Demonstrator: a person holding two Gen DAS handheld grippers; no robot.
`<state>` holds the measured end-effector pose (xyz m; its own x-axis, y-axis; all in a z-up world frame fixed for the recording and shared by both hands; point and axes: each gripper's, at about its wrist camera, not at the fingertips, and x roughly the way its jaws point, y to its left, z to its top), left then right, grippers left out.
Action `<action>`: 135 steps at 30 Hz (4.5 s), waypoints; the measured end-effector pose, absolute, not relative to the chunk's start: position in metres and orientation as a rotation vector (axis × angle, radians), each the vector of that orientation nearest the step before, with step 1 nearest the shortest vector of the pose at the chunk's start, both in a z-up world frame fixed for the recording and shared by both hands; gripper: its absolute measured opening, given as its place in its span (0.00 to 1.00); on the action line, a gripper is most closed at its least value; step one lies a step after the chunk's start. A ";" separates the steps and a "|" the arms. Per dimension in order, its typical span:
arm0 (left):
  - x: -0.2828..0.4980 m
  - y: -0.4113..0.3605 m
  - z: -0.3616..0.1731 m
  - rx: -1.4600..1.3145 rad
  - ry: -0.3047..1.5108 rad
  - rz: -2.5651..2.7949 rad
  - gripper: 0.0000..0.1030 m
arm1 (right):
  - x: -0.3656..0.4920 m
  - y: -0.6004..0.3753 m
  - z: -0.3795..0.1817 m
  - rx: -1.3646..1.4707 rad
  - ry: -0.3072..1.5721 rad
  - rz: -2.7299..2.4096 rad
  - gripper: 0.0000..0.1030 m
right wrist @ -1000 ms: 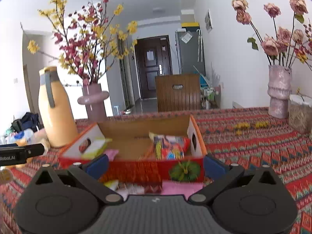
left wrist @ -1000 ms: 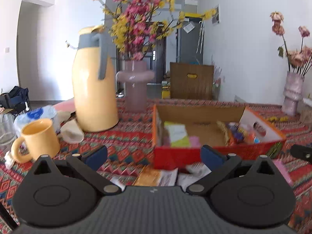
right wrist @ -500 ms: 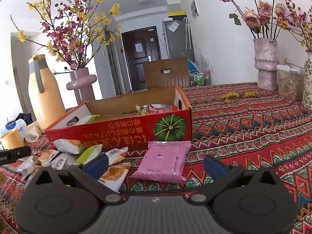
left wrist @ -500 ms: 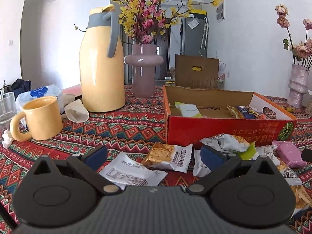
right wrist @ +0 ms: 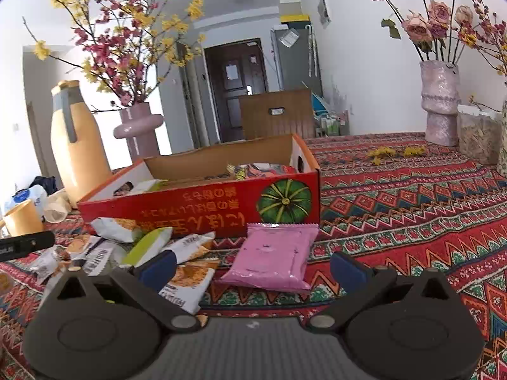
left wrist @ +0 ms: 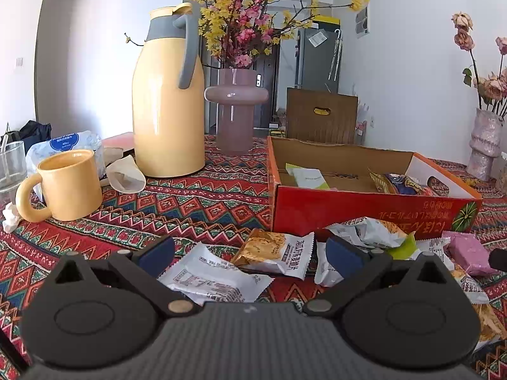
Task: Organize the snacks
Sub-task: 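Move both grippers back toward the remaining snack packets, then grasp a white cookie packet with the right gripper while the left grasps a white packet, then carry both white packets over the open cardboard box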
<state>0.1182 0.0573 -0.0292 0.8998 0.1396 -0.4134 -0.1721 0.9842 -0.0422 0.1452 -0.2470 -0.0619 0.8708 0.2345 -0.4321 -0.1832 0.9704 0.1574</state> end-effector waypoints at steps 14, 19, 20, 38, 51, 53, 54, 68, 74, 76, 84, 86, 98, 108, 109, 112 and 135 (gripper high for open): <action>0.115 0.064 -0.029 -0.122 0.426 0.140 1.00 | 0.125 -0.233 -0.047 0.102 0.492 0.281 1.00; 0.115 0.063 -0.030 -0.118 0.433 0.136 1.00 | 0.129 -0.224 -0.047 0.070 0.534 0.265 1.00; 0.115 0.063 -0.030 -0.119 0.433 0.136 1.00 | 0.130 -0.223 -0.046 0.072 0.545 0.267 1.00; 0.117 0.065 -0.031 -0.132 0.444 0.131 1.00 | 0.184 -0.177 -0.061 0.019 0.784 0.299 0.58; 0.116 0.065 -0.031 -0.135 0.444 0.128 1.00 | 0.144 -0.213 -0.036 0.078 0.564 0.273 0.32; 0.116 0.065 -0.031 -0.132 0.445 0.131 1.00 | 0.142 -0.224 -0.032 0.099 0.526 0.245 0.32; 0.117 0.064 -0.031 -0.130 0.447 0.134 1.00 | 0.144 -0.229 -0.032 0.106 0.516 0.227 0.32; 0.132 0.072 -0.021 -0.049 0.550 0.196 1.00 | 0.181 -0.261 -0.066 0.212 0.561 0.147 0.32; 0.155 0.077 -0.037 0.066 0.675 0.174 1.00 | 0.178 -0.264 -0.067 0.236 0.554 0.166 0.33; 0.163 0.077 -0.045 0.110 0.712 0.175 1.00 | 0.178 -0.264 -0.067 0.237 0.550 0.172 0.33; 0.177 0.092 -0.053 0.019 0.783 0.086 0.97 | 0.175 -0.263 -0.067 0.231 0.538 0.178 0.33; 0.175 0.093 -0.052 0.009 0.772 0.063 0.86 | 0.174 -0.262 -0.066 0.230 0.535 0.180 0.33; 0.157 0.085 -0.045 0.018 0.730 0.077 0.53 | 0.173 -0.262 -0.066 0.227 0.532 0.186 0.33; 0.137 0.081 -0.017 -0.006 0.612 0.089 0.53 | 0.169 -0.261 -0.062 0.221 0.505 0.201 0.33; 0.137 0.079 -0.012 -0.011 0.595 0.084 0.53 | 0.168 -0.260 -0.060 0.216 0.504 0.206 0.33; 0.139 0.071 0.002 -0.016 0.554 0.068 0.53 | 0.165 -0.256 -0.051 0.194 0.491 0.228 0.33; 0.238 0.017 0.052 -0.050 0.485 0.114 0.53 | 0.255 -0.205 0.030 0.096 0.415 0.282 0.33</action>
<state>0.2381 0.0171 0.0524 0.8782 0.0977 -0.4682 -0.1214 0.9924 -0.0206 0.2546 -0.2053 0.0300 0.8766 0.2895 -0.3843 -0.2506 0.9565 0.1490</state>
